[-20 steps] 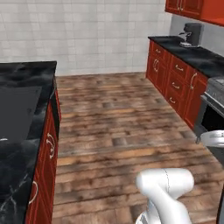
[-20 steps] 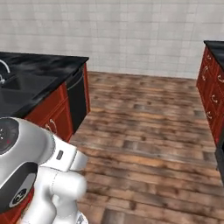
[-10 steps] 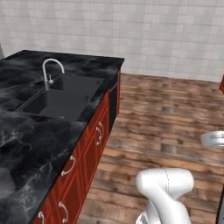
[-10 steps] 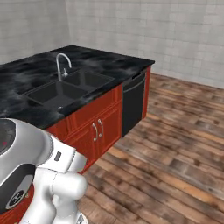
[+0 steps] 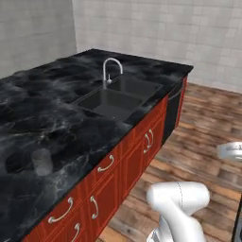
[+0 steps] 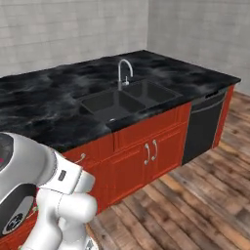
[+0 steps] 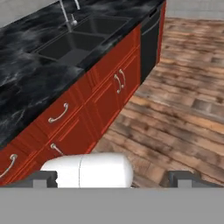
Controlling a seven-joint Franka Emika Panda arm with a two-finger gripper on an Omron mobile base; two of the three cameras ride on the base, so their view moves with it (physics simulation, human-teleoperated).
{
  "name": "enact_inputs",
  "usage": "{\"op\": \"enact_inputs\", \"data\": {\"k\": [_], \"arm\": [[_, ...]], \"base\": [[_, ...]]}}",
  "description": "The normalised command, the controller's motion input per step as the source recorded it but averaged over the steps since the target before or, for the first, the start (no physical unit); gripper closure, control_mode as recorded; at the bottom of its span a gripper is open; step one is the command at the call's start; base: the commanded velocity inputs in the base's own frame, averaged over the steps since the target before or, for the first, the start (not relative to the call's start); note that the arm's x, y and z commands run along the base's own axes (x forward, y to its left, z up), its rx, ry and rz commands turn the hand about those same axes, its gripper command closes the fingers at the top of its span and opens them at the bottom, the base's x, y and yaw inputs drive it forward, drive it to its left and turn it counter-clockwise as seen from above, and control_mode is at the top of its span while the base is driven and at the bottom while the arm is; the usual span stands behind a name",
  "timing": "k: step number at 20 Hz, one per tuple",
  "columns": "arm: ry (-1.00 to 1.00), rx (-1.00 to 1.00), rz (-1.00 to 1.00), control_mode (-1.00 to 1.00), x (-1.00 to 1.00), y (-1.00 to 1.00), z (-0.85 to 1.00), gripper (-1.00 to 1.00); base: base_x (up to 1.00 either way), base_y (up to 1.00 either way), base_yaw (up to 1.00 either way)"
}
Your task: Move the glass cup from next to the sink to the open cabinet. Then, move the bowl with the potato to the fridge to clear the area for faucet cleaning.
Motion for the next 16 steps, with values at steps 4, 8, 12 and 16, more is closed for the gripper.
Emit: {"op": "enact_inputs", "data": {"k": [4, 8, 12, 16], "arm": [[0.00, 0.00, 0.00, 1.00, 0.00, 0.00, 0.00, -1.00], [0.00, 0.00, 0.00, 1.00, 0.00, 0.00, 0.00, -1.00], [0.00, 0.00, 0.00, 1.00, 0.00, 0.00, 0.00, -1.00], [0.00, 0.00, 0.00, 1.00, 0.00, 0.00, 0.00, -1.00]], "base": [[0.00, 0.04, 0.86], [0.51, 0.02, 0.64], [0.79, 0.02, 0.25], [0.98, 0.31, 0.10]]}}
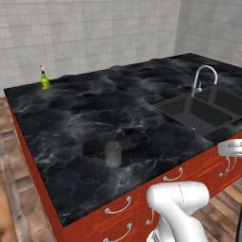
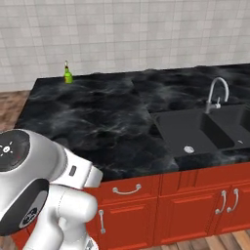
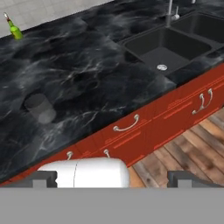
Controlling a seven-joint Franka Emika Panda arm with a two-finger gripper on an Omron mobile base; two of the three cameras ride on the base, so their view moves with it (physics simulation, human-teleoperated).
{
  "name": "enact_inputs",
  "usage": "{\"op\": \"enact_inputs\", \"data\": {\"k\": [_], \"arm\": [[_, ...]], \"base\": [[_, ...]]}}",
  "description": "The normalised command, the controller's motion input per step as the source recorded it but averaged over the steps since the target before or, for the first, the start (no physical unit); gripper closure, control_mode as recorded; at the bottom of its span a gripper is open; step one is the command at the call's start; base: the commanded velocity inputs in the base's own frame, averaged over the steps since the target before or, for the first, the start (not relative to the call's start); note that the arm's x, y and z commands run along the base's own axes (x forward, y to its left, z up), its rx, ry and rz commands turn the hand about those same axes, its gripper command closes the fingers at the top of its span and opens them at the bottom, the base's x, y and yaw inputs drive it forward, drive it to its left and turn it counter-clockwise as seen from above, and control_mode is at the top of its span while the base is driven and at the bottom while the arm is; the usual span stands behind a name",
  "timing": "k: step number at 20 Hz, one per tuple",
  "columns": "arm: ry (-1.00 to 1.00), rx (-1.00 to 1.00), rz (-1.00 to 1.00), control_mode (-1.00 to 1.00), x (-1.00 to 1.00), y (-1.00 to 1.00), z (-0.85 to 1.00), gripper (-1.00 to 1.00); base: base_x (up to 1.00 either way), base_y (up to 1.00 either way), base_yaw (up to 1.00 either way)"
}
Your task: Move the glass cup from next to the sink to the open cabinet. Then, move the bowl with the potato to the fridge to clear the area for faucet cleaning.
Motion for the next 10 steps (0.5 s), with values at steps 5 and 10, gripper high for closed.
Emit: {"op": "enact_inputs", "data": {"k": [5, 10], "arm": [[0.00, 0.00, 0.00, 1.00, 0.00, 0.00, 0.00, -1.00], [0.19, -0.02, 0.00, -1.00, 0.60, 0.40, 0.01, -1.00]], "base": [[0.96, 0.62, 0.04], [0.40, 0.25, 0.00]]}}
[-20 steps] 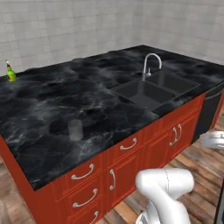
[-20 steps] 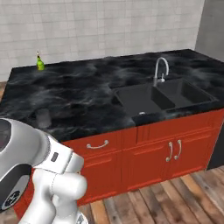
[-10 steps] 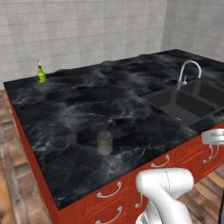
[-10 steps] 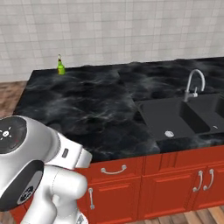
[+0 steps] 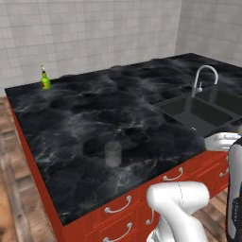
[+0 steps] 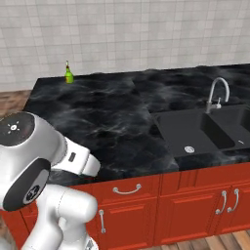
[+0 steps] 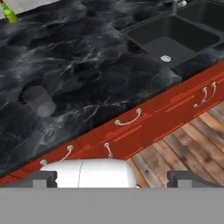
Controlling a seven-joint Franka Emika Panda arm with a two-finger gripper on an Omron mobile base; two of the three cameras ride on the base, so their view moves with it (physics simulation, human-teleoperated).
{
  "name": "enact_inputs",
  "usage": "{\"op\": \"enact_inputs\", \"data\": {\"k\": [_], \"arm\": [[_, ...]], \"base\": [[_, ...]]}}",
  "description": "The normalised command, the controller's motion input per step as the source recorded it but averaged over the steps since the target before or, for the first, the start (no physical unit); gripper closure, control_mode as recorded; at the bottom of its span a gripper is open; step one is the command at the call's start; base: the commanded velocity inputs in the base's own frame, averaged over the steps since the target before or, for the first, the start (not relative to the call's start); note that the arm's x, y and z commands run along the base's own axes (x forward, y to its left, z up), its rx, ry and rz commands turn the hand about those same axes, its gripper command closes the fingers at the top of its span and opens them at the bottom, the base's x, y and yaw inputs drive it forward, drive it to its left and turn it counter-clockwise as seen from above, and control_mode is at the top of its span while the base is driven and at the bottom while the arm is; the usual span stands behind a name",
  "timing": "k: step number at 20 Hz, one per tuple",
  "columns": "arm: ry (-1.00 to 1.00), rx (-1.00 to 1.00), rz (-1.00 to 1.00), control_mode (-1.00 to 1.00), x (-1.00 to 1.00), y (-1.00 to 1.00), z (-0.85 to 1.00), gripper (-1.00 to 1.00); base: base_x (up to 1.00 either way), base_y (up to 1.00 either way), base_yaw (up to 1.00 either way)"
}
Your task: Move the glass cup from next to the sink to the open cabinet. Then, move the bowl with the potato to the fridge to clear the area for faucet cleaning.
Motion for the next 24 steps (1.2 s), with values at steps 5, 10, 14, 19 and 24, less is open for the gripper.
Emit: {"op": "enact_inputs", "data": {"k": [5, 10, 14, 19, 24], "arm": [[0.48, -0.09, 0.00, -1.00, 0.95, 0.91, 0.29, -1.00], [0.15, -0.04, 0.13, -1.00, 0.38, 0.41, -0.29, -1.00], [0.00, 0.08, 0.24, -1.00, 0.74, 0.30, -0.73, -1.00], [0.00, 0.03, 0.19, -1.00, 0.84, 0.53, -0.52, -1.00], [0.04, 0.00, 0.05, -1.00, 0.87, 0.56, -0.12, -1.00]], "base": [[0.00, 0.00, 0.00], [0.00, 0.00, 0.00], [0.00, 0.00, 0.00], [0.00, 0.00, 0.00], [0.00, 0.00, 0.00]]}}
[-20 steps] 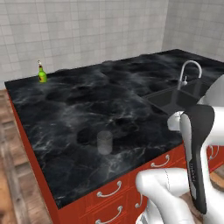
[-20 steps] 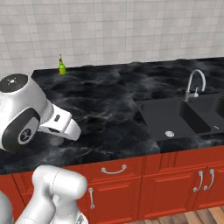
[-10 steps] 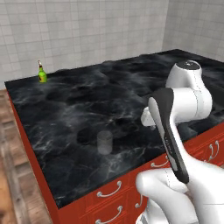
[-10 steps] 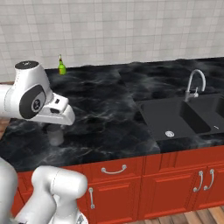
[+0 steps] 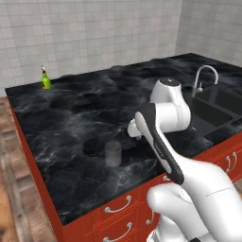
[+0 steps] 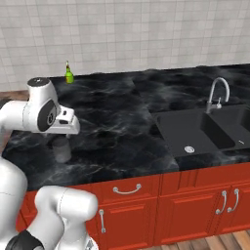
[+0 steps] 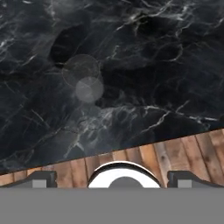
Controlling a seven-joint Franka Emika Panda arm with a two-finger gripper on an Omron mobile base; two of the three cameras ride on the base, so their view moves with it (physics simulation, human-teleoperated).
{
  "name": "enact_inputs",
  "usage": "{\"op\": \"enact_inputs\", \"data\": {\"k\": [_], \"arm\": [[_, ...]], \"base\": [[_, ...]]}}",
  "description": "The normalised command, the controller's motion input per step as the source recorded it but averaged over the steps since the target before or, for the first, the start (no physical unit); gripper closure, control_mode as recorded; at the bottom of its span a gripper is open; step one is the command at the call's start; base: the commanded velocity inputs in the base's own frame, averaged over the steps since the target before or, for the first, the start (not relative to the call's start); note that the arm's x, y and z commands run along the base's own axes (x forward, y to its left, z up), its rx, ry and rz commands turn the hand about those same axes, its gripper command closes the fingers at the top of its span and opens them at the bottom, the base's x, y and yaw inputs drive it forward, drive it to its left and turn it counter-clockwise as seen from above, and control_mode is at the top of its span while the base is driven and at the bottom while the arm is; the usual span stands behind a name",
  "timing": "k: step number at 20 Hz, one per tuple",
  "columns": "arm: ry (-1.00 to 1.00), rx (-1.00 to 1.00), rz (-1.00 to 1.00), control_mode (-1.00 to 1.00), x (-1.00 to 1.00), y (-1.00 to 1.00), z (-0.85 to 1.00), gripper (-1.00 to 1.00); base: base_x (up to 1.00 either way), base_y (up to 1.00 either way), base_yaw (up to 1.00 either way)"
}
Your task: Move the glass cup from next to the sink to the open cabinet. Then, move the bowl with the potato to the fridge to clear the area for faucet cleaning.
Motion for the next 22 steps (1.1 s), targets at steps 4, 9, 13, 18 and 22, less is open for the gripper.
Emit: {"op": "enact_inputs", "data": {"k": [4, 9, 13, 18, 22], "arm": [[0.04, 0.00, 0.05, -1.00, 0.71, 0.31, -0.13, -1.00], [0.02, 0.00, 0.07, -1.00, 0.33, 0.20, -0.40, -1.00], [0.00, 0.00, 0.09, -1.00, 0.16, 0.14, -0.62, -1.00], [0.00, 0.00, 0.10, -1.00, 0.15, 0.03, -0.47, -1.00], [0.00, 0.00, 0.09, -1.00, 0.21, 0.00, -0.30, -1.00]], "base": [[0.00, 0.00, 0.00], [0.00, 0.00, 0.00], [0.00, 0.00, 0.00], [0.00, 0.00, 0.00], [0.00, 0.00, 0.00]]}}
